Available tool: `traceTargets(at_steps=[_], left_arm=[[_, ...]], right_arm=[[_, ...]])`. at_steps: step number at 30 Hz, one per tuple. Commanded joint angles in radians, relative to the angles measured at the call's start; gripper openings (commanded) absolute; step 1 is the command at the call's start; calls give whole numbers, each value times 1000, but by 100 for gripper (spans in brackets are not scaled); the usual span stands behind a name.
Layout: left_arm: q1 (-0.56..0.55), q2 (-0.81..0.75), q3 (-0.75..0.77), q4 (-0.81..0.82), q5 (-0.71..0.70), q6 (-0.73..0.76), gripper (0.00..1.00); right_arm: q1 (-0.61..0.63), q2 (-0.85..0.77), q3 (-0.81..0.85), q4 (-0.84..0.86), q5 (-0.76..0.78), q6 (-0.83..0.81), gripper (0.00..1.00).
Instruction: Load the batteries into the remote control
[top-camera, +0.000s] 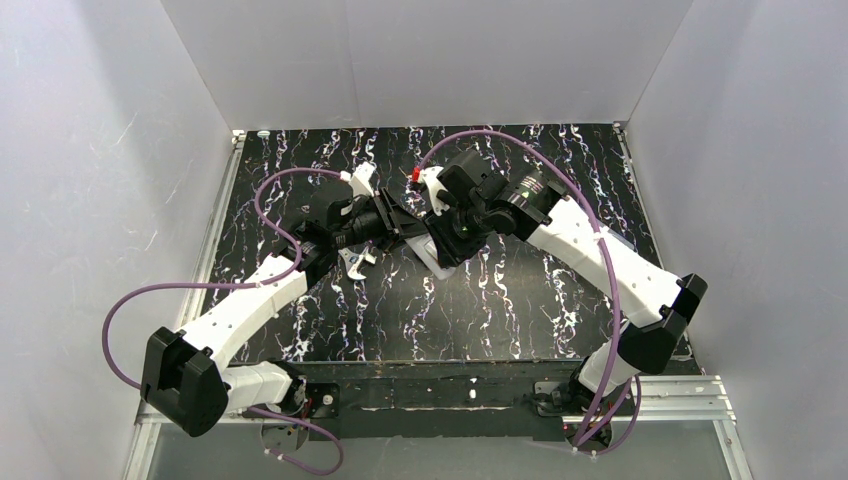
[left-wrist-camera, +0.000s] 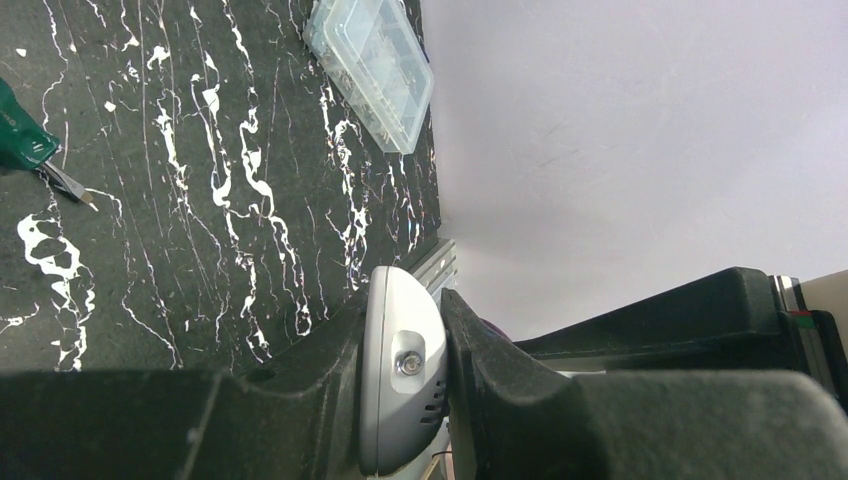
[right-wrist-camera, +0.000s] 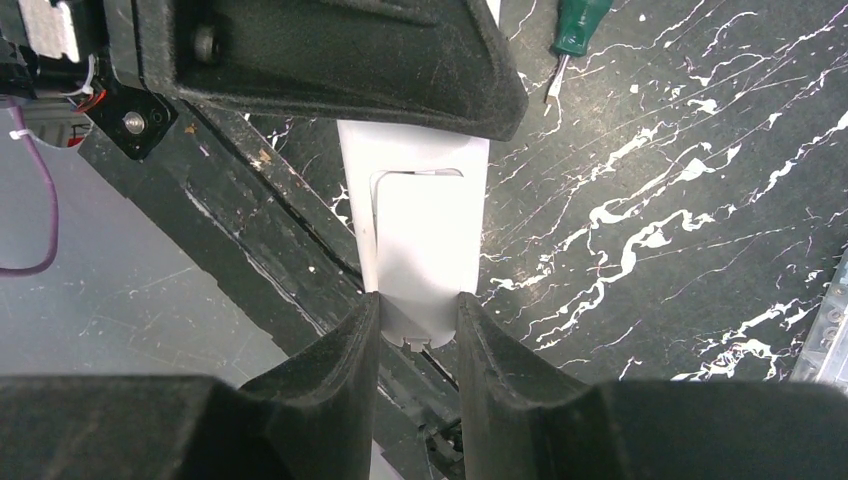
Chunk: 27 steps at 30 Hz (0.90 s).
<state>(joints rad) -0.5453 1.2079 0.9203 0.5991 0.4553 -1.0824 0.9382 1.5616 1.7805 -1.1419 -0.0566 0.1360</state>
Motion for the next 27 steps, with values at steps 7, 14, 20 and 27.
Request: traceTargets(at_steps=[7,14,20,27], left_arm=[[-13,-11,55,40,38,-4,0],[-12,10,60,80,60,-39,0],[-12,11,73,71,76,-41,0],[-12,29,93,75,86,-50,0]], right_arm=[[7,3,1,143,21,29,30],[7,0,-13,181,77,29,30],[7,-4,-29,194,152,8,31],[5,-2,-32,208,149,6,43]])
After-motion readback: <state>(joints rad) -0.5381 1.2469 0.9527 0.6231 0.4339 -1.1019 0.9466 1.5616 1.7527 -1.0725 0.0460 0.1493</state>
